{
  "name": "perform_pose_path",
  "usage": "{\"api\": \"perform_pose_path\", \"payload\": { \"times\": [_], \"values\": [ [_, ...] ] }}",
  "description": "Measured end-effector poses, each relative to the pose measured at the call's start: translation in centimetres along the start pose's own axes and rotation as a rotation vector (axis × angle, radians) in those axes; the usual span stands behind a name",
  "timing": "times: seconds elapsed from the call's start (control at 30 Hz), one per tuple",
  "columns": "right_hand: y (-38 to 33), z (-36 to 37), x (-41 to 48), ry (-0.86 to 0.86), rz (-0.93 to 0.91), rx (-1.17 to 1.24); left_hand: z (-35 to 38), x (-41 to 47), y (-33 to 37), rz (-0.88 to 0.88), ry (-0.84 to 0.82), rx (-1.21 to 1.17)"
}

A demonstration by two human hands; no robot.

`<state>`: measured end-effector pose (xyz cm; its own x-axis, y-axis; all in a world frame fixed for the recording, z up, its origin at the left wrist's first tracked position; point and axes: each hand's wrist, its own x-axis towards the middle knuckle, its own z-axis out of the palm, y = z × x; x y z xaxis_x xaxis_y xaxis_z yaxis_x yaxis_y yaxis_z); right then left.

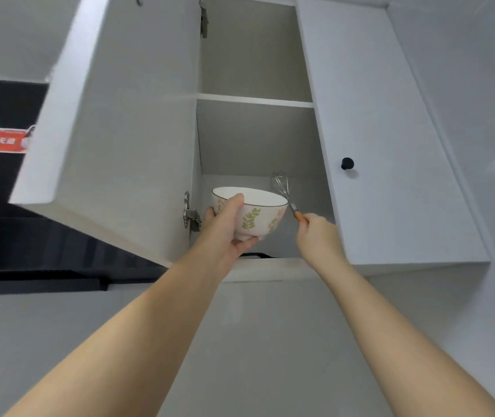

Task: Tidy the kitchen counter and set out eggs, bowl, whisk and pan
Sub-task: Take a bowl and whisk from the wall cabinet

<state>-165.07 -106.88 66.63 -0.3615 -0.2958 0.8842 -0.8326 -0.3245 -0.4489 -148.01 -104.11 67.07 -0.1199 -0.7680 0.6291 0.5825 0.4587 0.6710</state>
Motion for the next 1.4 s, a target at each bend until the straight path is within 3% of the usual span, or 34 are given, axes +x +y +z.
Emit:
{"api": "perform_pose_path", "payload": {
  "times": [0.23,0.4,0.63,0.83,1.07,1.4],
  "values": [
    [-2.4,-7.7,-10.7,0.073,0.037,0.131,-1.5,-12.9,2.0,-0.195,-0.126,-0.016],
    [-5.5,-13.2,-22.0,-0.025,0.126,0.201,-4.2,-23.7,3.7,-0.407,-0.166,0.007],
    [-9.5,-17.6,-33.8,-0.17,0.257,0.314,-9.4,-34.8,7.3,-0.489,-0.19,0.04],
    [-12.7,-17.2,-43.3,-0.381,0.383,0.502,-16.8,-43.4,9.3,-0.518,-0.094,0.039],
    [-17.4,-14.2,-51.6,-0.626,0.575,0.703,-26.5,-50.9,9.8,-0.434,0.151,0.068],
    [-24.4,-2.4,-59.3,-0.911,0.681,0.866,-41.0,-55.7,11.1,-0.404,0.513,0.087]
  ]
}}
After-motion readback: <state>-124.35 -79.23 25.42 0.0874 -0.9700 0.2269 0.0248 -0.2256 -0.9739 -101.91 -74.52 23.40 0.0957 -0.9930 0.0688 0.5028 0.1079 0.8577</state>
